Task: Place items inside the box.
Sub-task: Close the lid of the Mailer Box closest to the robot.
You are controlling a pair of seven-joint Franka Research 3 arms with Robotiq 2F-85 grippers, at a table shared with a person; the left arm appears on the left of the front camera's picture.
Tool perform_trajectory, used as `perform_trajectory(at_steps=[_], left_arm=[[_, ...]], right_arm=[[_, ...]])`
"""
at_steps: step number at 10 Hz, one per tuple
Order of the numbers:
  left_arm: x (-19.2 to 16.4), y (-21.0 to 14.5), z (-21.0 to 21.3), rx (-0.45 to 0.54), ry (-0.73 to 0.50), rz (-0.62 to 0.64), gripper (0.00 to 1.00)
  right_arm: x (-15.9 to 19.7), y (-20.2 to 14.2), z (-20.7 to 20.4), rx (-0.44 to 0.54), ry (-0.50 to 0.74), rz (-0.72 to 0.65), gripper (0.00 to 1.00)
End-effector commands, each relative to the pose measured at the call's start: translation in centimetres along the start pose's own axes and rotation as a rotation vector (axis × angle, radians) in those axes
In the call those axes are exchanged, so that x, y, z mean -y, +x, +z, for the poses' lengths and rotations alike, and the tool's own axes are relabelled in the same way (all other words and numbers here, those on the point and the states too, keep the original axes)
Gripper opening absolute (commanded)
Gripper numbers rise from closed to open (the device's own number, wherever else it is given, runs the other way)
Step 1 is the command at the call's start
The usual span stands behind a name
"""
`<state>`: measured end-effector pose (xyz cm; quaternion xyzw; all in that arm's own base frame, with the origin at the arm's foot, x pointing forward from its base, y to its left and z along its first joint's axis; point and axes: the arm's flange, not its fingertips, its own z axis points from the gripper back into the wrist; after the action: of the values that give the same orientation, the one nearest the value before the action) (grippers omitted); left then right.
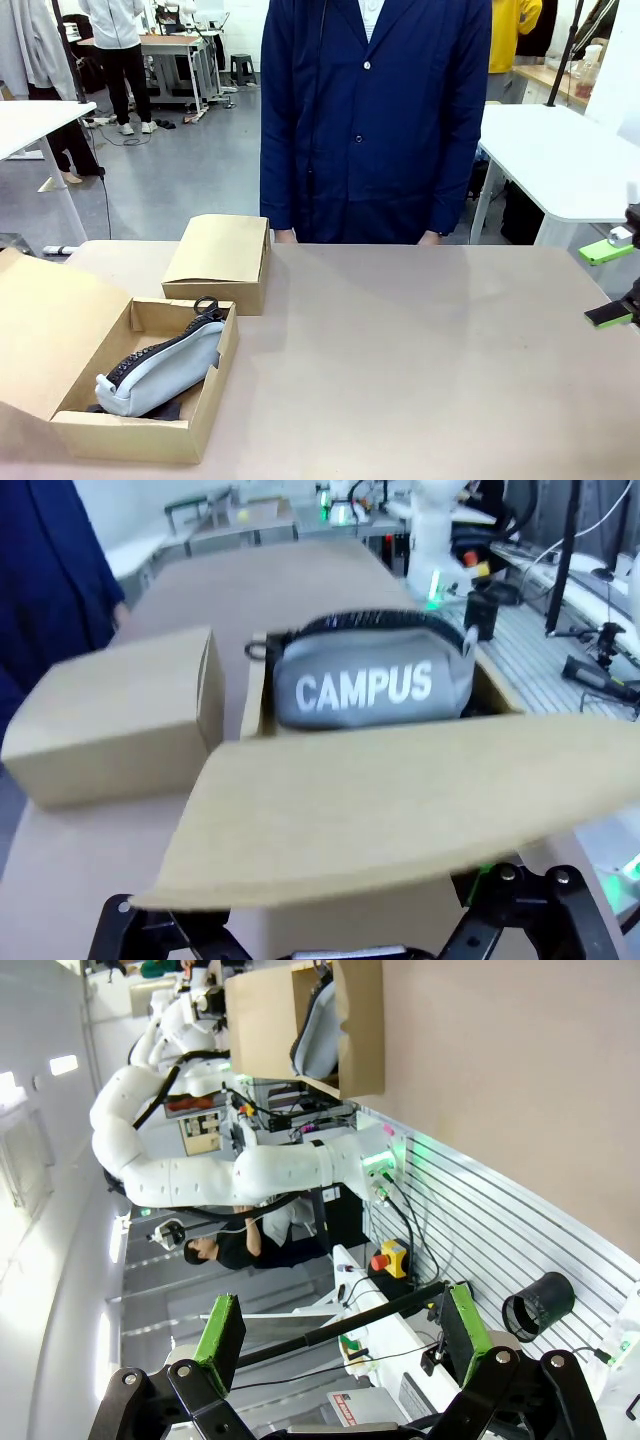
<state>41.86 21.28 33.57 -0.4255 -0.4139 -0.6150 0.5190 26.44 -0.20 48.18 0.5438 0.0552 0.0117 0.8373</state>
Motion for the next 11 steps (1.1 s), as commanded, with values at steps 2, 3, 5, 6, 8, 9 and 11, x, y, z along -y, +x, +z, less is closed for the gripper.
perform_trajectory(at_steps=[2, 3, 5, 6, 8, 9, 11], left_arm=[[4.4, 0.5, -2.1, 0.101, -0.008, -0.102, 1.00], [4.8, 2.1, -3.5, 0.127, -0.011, -0.124, 1.00], [5.3, 4.6, -8.5, 0.189, -0.091, -0.131, 1.00], [5.0, 4.9, -11.7, 0.152, -0.094, -0.138, 1.00], [4.3, 4.0, -18.8, 0.105, -0.194, -0.077, 1.00], [4.5, 3.0, -21.5, 0.093, -0.242, -0.045, 1.00], [5.5, 0.5, -25.4, -0.041, -0.313, -0.016, 1.00]], right_arm=[[-0.4, -0.2, 0.1, 0.005, 0.019, -0.011, 1.00], [-0.4, -0.2, 0.1, 0.005, 0.019, -0.011, 1.00], [-0.4, -0.2, 0.1, 0.005, 0.019, -0.011, 1.00], [-0.4, -0.2, 0.1, 0.005, 0.019, -0.011, 1.00], [-0.4, -0.2, 0.1, 0.005, 0.019, -0.011, 1.00], [-0.4, -0.2, 0.1, 0.005, 0.019, -0.011, 1.00], [-0.4, -0.2, 0.1, 0.005, 0.019, -0.011, 1.00]])
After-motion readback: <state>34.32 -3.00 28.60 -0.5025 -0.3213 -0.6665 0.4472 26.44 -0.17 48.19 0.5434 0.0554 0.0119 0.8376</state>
